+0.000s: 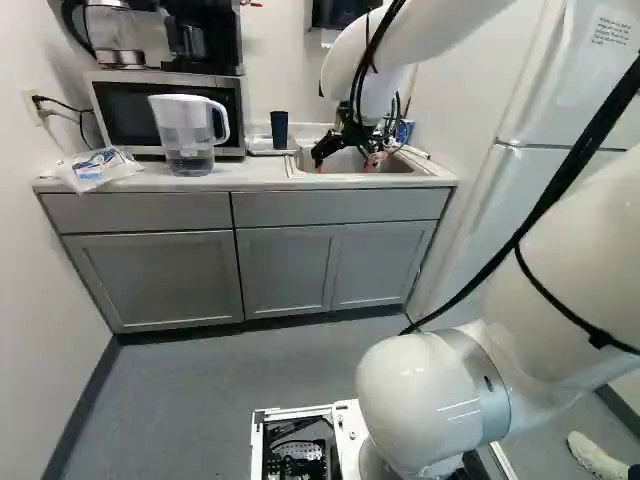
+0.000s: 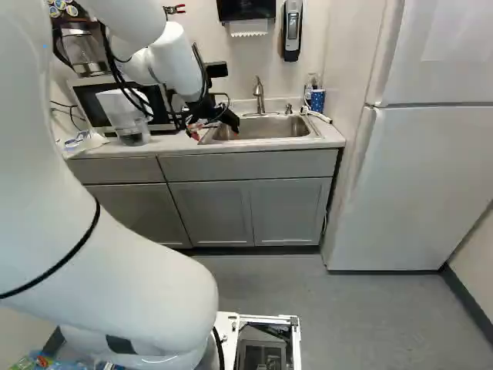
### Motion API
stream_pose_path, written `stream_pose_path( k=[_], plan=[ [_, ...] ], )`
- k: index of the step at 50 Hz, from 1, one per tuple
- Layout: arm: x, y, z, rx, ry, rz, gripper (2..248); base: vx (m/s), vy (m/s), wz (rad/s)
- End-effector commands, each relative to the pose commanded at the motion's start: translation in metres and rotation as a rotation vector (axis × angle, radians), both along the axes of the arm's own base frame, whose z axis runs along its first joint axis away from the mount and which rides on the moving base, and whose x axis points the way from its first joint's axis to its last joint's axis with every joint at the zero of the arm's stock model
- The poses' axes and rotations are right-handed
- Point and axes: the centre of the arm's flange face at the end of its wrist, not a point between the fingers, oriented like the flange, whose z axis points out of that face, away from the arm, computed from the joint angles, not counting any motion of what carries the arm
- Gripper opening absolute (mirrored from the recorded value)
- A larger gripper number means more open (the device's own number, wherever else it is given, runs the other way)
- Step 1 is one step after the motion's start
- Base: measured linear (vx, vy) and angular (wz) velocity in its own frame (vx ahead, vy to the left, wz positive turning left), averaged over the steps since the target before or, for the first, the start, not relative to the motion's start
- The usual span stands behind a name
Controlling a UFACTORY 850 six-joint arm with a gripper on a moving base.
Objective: Rinse the cup and place it in the tray
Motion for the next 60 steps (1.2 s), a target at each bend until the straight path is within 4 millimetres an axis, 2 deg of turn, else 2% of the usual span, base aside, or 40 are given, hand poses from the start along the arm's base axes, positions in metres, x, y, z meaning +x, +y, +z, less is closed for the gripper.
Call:
stream_pose_path(
  k=[15,60],
  plan=[
    [0.0000,0.0000,0.0000,0.000,0.000,0.000,247,-0.085,0.002,0.019],
    [-0.0007,-0.0003,-0.0039,0.002,-0.008,0.001,247,0.000,0.000,0.000]
  ],
)
